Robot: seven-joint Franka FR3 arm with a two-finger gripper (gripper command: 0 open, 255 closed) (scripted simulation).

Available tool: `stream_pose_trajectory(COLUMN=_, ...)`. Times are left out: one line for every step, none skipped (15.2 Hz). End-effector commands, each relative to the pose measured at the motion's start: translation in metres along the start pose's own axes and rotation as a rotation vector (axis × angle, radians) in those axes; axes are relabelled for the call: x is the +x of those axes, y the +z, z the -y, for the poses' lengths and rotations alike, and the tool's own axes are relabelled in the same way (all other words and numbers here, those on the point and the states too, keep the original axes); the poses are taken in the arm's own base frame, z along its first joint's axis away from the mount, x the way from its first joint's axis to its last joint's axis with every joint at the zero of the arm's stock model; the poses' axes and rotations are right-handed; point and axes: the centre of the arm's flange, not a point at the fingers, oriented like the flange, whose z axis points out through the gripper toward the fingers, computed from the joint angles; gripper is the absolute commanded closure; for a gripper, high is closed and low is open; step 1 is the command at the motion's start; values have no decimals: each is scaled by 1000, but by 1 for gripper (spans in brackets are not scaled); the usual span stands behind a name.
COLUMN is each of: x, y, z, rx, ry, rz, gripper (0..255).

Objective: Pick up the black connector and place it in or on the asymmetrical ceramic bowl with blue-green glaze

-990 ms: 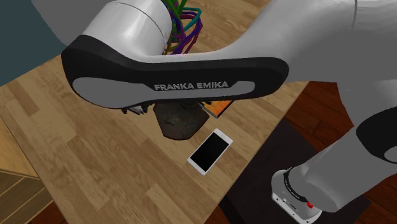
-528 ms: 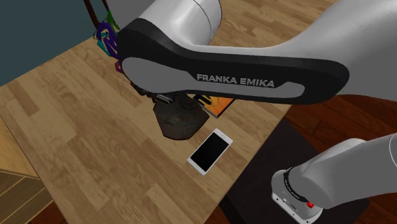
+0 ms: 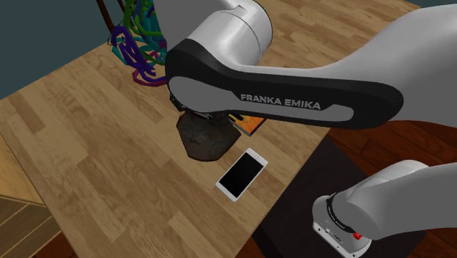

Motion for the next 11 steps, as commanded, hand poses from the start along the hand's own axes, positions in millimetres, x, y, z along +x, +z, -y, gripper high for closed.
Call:
stream_pose_trajectory(x=-2, y=11, z=-1, rx=0, ry=0, rz=0, gripper=255)
stream_pose_trajectory(x=-2, y=17, z=-1, rx=0, ry=0, rz=0, gripper=255)
stream_pose_trajectory(x=-2, y=22, z=-1, rx=0, ry=0, rz=0, gripper=255)
stream_pose_trajectory(x=-2, y=27, z=-1, rx=0, ry=0, rz=0, gripper=255)
stream_pose_trajectory(x=-2, y=32, z=-1, rx=0, ry=0, rz=0, gripper=255)
stream_pose_trajectory(x=-2, y=38, z=-1, rx=0, ry=0, rz=0, gripper=255)
stream_pose_trajectory(x=-2, y=43, z=-1, rx=0, ry=0, rz=0, gripper=255)
stream_pose_trajectory(x=-2, y=43, z=-1, rx=0, ry=0, rz=0, gripper=255)
stream_pose_trajectory(x=-2, y=43, z=-1, rx=0, ry=0, rz=0, gripper=255)
stream_pose_trajectory(x=-2, y=43, z=-1, rx=0, ry=0, rz=0, gripper=255)
stream_pose_trajectory(x=-2, y=43, z=-1, rx=0, ry=0, rz=0, gripper=255)
